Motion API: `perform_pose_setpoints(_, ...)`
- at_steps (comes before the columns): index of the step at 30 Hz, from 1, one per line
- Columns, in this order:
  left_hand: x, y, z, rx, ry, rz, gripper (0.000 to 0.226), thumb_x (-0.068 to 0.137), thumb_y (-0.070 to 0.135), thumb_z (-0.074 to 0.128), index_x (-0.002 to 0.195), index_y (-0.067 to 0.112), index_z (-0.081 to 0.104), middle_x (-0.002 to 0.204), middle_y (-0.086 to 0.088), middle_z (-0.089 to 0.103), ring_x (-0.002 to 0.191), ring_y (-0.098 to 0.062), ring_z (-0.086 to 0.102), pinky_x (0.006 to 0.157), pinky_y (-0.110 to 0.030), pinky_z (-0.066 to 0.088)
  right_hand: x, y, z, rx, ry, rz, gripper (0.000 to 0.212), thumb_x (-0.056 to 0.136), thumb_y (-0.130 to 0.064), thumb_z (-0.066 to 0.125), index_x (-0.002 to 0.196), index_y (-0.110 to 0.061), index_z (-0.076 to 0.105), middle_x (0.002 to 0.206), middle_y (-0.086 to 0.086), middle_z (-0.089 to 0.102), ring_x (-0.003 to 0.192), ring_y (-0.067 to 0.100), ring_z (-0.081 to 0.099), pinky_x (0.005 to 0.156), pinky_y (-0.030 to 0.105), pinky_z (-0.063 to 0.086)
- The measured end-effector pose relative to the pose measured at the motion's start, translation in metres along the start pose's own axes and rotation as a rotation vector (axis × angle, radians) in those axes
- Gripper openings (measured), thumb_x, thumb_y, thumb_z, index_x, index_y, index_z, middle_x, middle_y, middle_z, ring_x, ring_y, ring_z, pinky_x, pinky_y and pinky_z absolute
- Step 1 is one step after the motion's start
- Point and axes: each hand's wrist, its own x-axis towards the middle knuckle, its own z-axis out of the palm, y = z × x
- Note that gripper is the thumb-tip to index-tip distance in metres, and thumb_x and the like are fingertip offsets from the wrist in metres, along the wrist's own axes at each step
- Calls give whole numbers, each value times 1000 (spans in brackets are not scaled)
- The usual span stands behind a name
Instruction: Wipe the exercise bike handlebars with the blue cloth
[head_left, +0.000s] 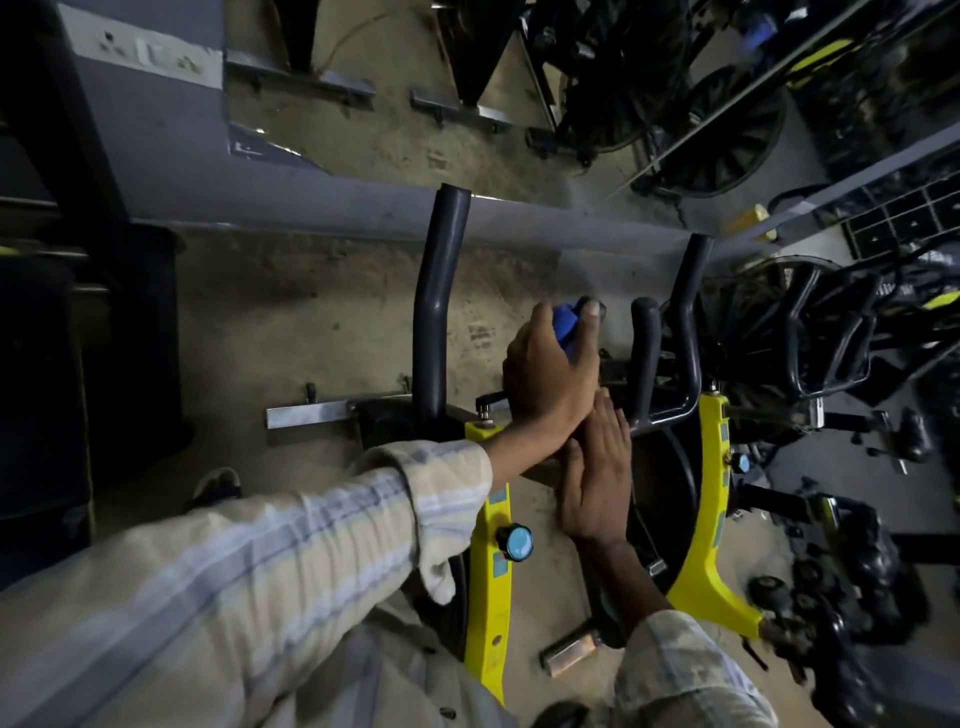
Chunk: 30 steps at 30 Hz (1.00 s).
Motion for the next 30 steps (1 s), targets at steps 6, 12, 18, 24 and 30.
perform_pose_setpoints(6,-15,-4,-5,13,-68,-36,45,104,60,41,103,17,56,96,-6,65,89,-29,62,74,-39,46,-2,1,7,6,38,14,59,104,-22,33,158,0,43,169,16,39,162,27,29,129,61,22)
perform_pose_setpoints(12,7,19,9,171,-13,154,50,104,57,39,122,15,59,108,-7,63,97,-30,63,77,-48,55,-3,5,12,16,60,25,56,103,-22,35,150,5,51,161,21,49,156,34,40,127,62,25)
perform_pose_setpoints(18,-22,-16,-8,535,-160,647,75,95,12,57,164,6,29,164,-19,38,149,-36,39,121,-51,34,-3,8,20,23,94,3,63,100,-25,35,157,1,45,168,15,41,162,26,28,132,55,18)
perform_pose_setpoints(24,-3,-20,-22,941,-291,1054,53,99,17,40,148,8,57,154,-12,56,158,-35,32,130,-61,13,-3,9,26,67,171,6,58,104,-28,30,152,-1,50,163,15,47,159,26,34,129,61,22)
perform_pose_setpoints(30,19,50,-15,1600,-701,1274,22,98,20,55,109,19,74,111,-5,72,120,-31,60,128,-68,12,-3,13,28,86,215,-25,57,103,-28,32,148,1,55,158,17,52,155,33,40,126,62,26)
